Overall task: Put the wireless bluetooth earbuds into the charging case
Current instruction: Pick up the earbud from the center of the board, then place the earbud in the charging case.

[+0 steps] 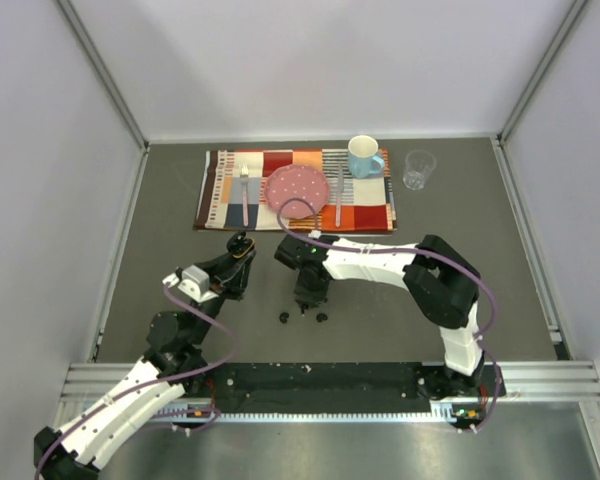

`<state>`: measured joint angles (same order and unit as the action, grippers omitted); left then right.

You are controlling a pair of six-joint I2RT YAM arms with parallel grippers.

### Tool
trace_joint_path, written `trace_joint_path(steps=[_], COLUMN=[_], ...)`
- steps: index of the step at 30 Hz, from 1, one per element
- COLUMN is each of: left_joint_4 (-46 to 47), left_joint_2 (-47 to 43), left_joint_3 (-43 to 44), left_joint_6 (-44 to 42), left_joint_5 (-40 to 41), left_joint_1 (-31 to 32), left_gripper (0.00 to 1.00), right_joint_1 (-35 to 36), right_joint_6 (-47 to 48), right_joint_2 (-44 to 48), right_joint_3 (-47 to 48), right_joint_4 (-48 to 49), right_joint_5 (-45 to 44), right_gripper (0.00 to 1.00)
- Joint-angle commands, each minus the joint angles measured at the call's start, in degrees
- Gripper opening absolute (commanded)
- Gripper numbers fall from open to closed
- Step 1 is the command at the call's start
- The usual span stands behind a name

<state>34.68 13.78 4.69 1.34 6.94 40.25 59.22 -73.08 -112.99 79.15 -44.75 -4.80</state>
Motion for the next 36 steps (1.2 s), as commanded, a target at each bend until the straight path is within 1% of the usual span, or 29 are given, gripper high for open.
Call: trace_joint_path(steps=[1,4,5,10,14,16,19,21,23,24,25,27,28,31,33,36], left_joint_4=[2.8,2.9,2.8,2.8,3.6,5.6,8.6,10.3,12.0,12.4,13.5,14.5,15.2,16.8,17.0,17.5], left_joint_2=[0.6,0.5,0.5,0.8,1.8,2.8,4.8,6.6,8.1,9.7,10.4,12.7,13.5,16.3,17.9,19.4], left_joint_3=[0.7,0.9,1.0,1.2,1.5,1.5,1.2,1.3,1.9,2.3,2.9,3.5,4.0,5.1,5.8,6.8], left_joint_6=[0.2,1.0,1.2,2.5,3.4,3.8,4.4,4.7,5.2,5.3,5.3,5.7,5.6,5.6,5.1,4.6], left_joint_5=[-0.2,0.0,-0.1,0.1,-1.4,-2.2,-3.7,-5.3,-6.6,-9.0,-9.7,-12.5,-13.3,-16.4,-19.2,-21.1], left_joint_1=[-0.2,-0.2,-0.2,-0.3,-0.3,-0.2,-0.2,-0.2,-0.2,-0.2,-0.3,-0.2,-0.2,-0.3,-0.2,-0.3], left_gripper=[0.00,0.00,0.00,0.00,0.00,0.00,0.00,0.00,0.00,0.00,0.00,0.00,0.00,0.00,0.00,0.00], right_joint_1=[0.5,1.0,1.2,1.8,2.2,2.1,2.1,2.1,2.2,2.1,2.1,2.2,2.1,2.1,2.3,2.4], right_joint_6=[3.4,3.5,3.5,3.4,8.0,10.3,13.0,16.6,18.1,18.8,19.4,21.8,22.9,28.0,31.0,33.3], right_joint_2=[8.6,13.3,16.7,26.6,34.7,39.3,45.0,48.3,53.4,55.1,58.6,61.0,62.6,64.1,65.0,65.6], right_joint_3=[-1.4,-4.7,-5.7,-13.1,-18.8,-21.0,-23.8,-25.7,-29.9,-33.6,-35.4,-38.6,-38.7,-38.7,-39.6,-40.9], right_joint_4=[2.0,4.1,5.5,9.4,15.9,18.9,24.0,28.6,37.0,41.1,47.8,52.8,54.3,56.8,61.6,67.6], right_joint_5=[-9.2,-14.1,-15.3,-23.6,-26.9,-28.1,-27.9,-26.8,-26.7,-26.2,-26.2,-26.8,-26.8,-24.9,-22.0,-19.5], right_gripper=[0.00,0.00,0.00,0.00,0.00,0.00,0.00,0.00,0.00,0.00,0.00,0.00,0.00,0.00,0.00,0.00])
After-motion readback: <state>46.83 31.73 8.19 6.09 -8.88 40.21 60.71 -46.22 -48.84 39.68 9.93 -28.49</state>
